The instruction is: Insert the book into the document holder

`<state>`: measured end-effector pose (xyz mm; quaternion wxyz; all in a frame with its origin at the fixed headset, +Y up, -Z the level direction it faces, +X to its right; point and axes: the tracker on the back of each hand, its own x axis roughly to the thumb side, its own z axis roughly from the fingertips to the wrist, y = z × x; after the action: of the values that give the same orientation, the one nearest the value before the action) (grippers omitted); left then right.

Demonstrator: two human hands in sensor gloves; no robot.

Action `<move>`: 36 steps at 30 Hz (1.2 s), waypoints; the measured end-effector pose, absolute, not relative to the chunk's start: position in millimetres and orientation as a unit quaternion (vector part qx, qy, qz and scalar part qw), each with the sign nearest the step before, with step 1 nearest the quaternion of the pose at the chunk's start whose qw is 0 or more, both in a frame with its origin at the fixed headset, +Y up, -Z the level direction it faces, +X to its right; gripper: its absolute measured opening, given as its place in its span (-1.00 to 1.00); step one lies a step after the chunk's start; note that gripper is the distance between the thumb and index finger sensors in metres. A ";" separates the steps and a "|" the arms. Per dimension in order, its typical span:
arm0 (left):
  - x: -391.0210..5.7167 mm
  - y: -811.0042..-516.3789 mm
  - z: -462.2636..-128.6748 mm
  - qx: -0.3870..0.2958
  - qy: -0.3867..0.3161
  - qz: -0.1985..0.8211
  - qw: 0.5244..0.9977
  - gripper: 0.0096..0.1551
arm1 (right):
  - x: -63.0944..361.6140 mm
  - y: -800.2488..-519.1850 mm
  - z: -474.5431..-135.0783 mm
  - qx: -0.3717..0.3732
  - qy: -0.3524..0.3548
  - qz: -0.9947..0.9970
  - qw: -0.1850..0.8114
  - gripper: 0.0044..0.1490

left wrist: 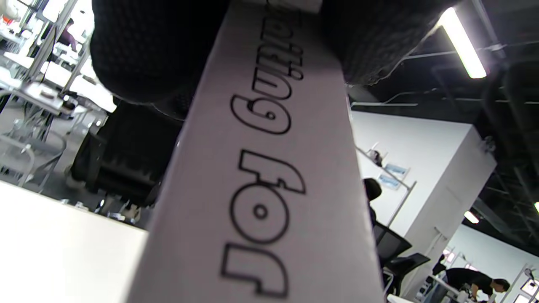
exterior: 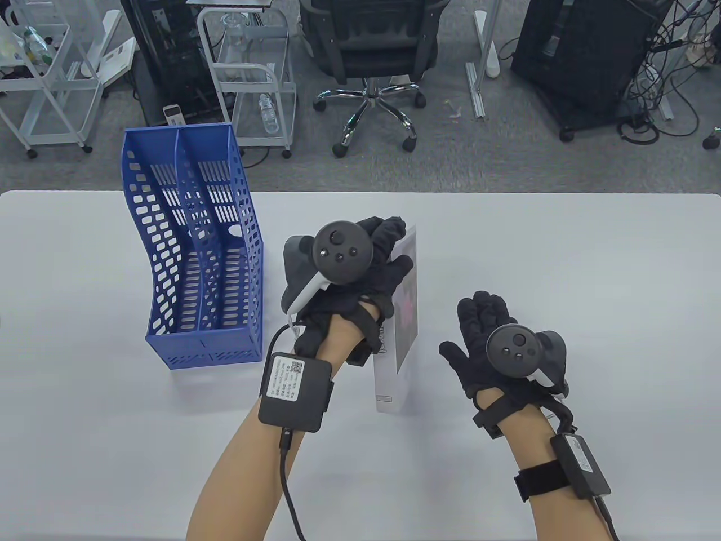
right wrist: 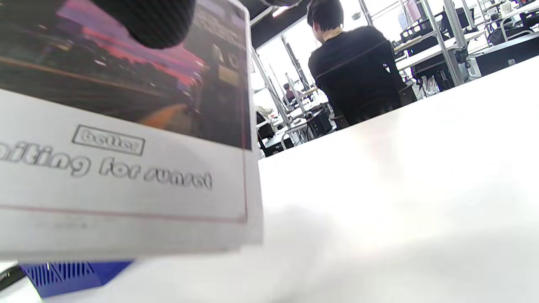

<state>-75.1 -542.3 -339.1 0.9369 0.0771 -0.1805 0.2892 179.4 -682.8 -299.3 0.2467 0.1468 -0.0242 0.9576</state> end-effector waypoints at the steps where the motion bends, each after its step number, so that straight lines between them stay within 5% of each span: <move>1: -80.9 -541.0 -330.9 0.097 -0.187 0.291 0.933 -0.29 | 177.8 -685.1 -299.5 0.148 -0.019 0.959 0.242 0.02; 10: -143.5 -503.8 -271.1 0.254 -0.193 0.245 0.915 -0.30 | 176.2 -688.4 -299.5 0.147 -0.010 0.963 0.227 0.04; 20: -207.3 -467.0 -230.8 0.395 -0.106 0.105 0.907 -0.31 | 178.1 -689.1 -300.6 0.144 -0.004 0.963 0.226 0.04; 26: -224.0 -478.5 -243.3 0.433 -0.076 0.055 0.896 -0.31 | 178.3 -689.9 -300.2 0.145 -0.001 0.963 0.228 0.05; 36: -243.0 -530.2 -294.4 0.405 -0.058 0.054 0.911 -0.31 | 179.7 -691.9 -300.7 0.146 0.014 0.962 0.230 0.04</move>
<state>-243.0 -530.2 -294.4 0.9110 0.4048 -0.0580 0.0535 179.7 -691.9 -300.7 0.2301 0.1456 0.0141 0.9621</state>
